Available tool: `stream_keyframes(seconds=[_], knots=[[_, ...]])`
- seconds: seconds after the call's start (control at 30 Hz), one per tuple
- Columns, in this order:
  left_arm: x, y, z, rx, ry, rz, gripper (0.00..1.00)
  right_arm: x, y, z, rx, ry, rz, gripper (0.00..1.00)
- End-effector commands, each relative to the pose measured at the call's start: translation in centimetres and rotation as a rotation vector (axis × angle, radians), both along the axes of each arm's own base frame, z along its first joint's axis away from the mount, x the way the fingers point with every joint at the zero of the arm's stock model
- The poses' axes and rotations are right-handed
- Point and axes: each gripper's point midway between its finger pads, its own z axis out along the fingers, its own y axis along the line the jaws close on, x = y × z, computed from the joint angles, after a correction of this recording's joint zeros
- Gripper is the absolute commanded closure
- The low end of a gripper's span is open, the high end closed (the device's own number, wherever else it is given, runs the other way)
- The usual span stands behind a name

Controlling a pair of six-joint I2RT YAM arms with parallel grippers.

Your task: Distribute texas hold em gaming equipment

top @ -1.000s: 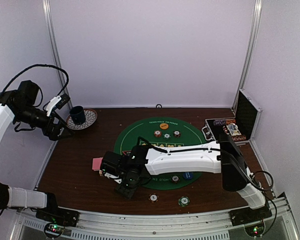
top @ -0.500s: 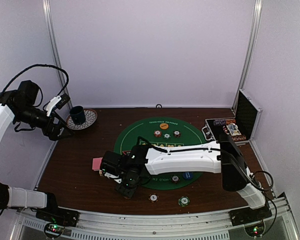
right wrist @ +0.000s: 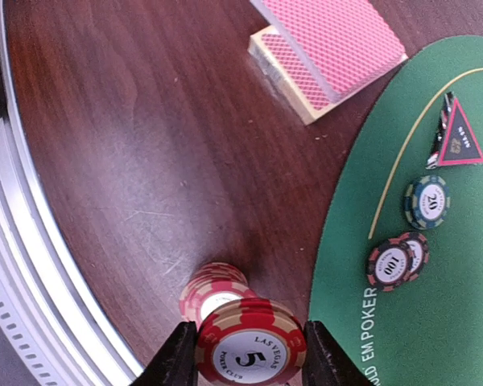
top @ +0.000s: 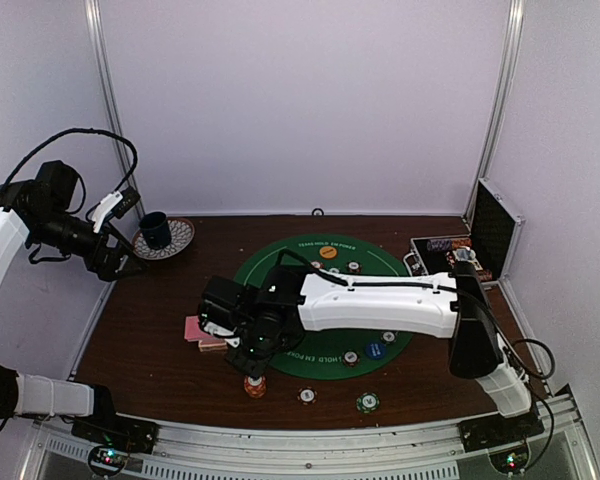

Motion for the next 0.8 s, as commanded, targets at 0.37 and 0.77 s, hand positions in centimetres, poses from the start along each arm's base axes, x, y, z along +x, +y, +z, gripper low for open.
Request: stream_keyframes(seconds=[0.37, 0.77], knots=[[0.3, -0.3, 1.5, -0.013, -0.066, -0.014, 0.02, 13.8, -6.1, 0.6, -0.012, -0.081, -0.297, 0.75], [0.5, -0.5, 1.3, -0.018, -0.056, -0.021, 0.02, 18.6, -6.7, -4.6, -0.039, -0.046, -0.350, 0.74]])
